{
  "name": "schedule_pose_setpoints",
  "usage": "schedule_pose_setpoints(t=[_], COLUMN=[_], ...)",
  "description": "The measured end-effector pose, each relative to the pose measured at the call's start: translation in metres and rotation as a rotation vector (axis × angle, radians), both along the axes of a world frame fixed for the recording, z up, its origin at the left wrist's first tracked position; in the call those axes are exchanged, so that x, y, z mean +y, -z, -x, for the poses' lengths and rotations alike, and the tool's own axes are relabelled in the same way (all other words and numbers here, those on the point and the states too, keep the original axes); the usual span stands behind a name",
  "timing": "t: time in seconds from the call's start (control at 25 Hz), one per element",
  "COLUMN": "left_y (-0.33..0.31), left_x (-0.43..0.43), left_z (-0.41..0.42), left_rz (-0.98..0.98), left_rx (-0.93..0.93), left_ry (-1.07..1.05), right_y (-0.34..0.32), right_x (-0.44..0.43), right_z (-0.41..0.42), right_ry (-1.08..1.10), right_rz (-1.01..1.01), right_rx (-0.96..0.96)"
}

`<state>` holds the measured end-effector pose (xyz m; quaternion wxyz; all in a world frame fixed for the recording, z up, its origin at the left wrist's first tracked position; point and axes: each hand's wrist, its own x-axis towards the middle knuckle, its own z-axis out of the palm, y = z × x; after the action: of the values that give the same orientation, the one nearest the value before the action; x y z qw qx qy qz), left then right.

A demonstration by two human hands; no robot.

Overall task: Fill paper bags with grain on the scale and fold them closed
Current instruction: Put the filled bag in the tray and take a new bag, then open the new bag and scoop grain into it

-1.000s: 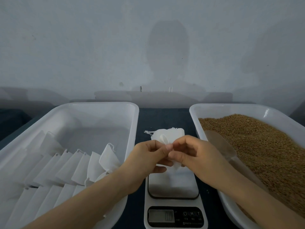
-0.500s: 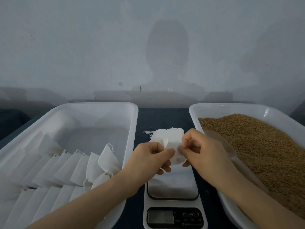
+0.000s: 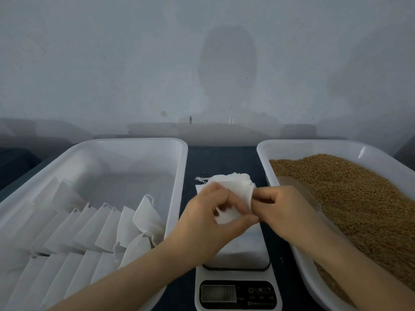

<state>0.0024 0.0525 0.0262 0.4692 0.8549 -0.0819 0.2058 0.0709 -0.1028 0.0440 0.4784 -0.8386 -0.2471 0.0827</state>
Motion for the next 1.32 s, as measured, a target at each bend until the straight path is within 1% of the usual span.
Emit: schedule_pose_setpoints(t=[0.04,0.12,0.2,0.24,0.28,0.36,0.44,0.52,0.68,0.72,0.76,0.8,0.88,0.96,1.0,1.08,1.2,1.32], left_y=[-0.001,-0.005,-0.007,-0.005,-0.005,-0.005,-0.005,-0.004,-0.006,-0.007,-0.008,-0.009,-0.005,0.001,0.003,0.008,0.012,0.014], left_x=[0.002,0.009,0.017,0.020,0.021,0.020,0.018,0.020,0.020,0.020,0.020,0.020,0.019,0.014,0.010,0.007,0.012,0.013], left_z=[-0.001,-0.006,-0.011,-0.012,-0.013,-0.011,-0.011,-0.012,-0.014,-0.013,-0.011,-0.008,-0.005,-0.006,-0.007,-0.010,-0.012,-0.015], left_rz=[0.038,0.268,0.480,0.532,0.534,0.492,0.462,0.404,0.408,0.401,0.353,0.225,-0.136,-0.461,-0.558,-0.625,-0.581,-0.538], left_rx=[-0.017,0.079,0.202,0.235,0.251,0.234,0.216,0.204,0.168,0.123,0.061,-0.006,-0.125,-0.157,-0.124,-0.068,-0.063,0.019], left_ry=[-0.085,-0.244,-0.245,-0.212,-0.195,-0.184,-0.175,-0.205,-0.273,-0.280,-0.275,-0.262,-0.164,-0.057,-0.021,0.010,-0.019,-0.024], right_y=[0.000,0.000,-0.001,-0.002,-0.002,-0.002,-0.001,0.000,-0.006,-0.006,-0.006,-0.004,-0.001,0.001,0.001,0.000,-0.001,-0.001], right_x=[-0.002,-0.003,-0.004,-0.005,-0.005,-0.006,-0.006,-0.006,-0.014,-0.015,-0.016,-0.016,-0.013,-0.010,-0.009,-0.007,-0.007,-0.007], right_z=[-0.001,-0.005,-0.007,-0.007,-0.007,-0.006,-0.007,-0.010,-0.015,-0.016,-0.017,-0.016,-0.013,-0.008,-0.006,-0.003,-0.002,-0.002], right_ry=[0.008,0.046,0.064,0.052,0.028,-0.022,-0.027,-0.024,-0.112,-0.106,-0.085,-0.054,-0.018,-0.040,-0.056,-0.075,-0.114,-0.158], right_rz=[-0.069,-0.201,-0.327,-0.358,-0.356,-0.288,-0.254,-0.289,-0.407,-0.413,-0.402,-0.370,-0.265,-0.142,-0.094,-0.041,-0.025,-0.052], right_rx=[0.089,0.233,0.350,0.387,0.410,0.433,0.470,0.528,0.667,0.672,0.656,0.620,0.531,0.443,0.411,0.369,0.315,0.313])
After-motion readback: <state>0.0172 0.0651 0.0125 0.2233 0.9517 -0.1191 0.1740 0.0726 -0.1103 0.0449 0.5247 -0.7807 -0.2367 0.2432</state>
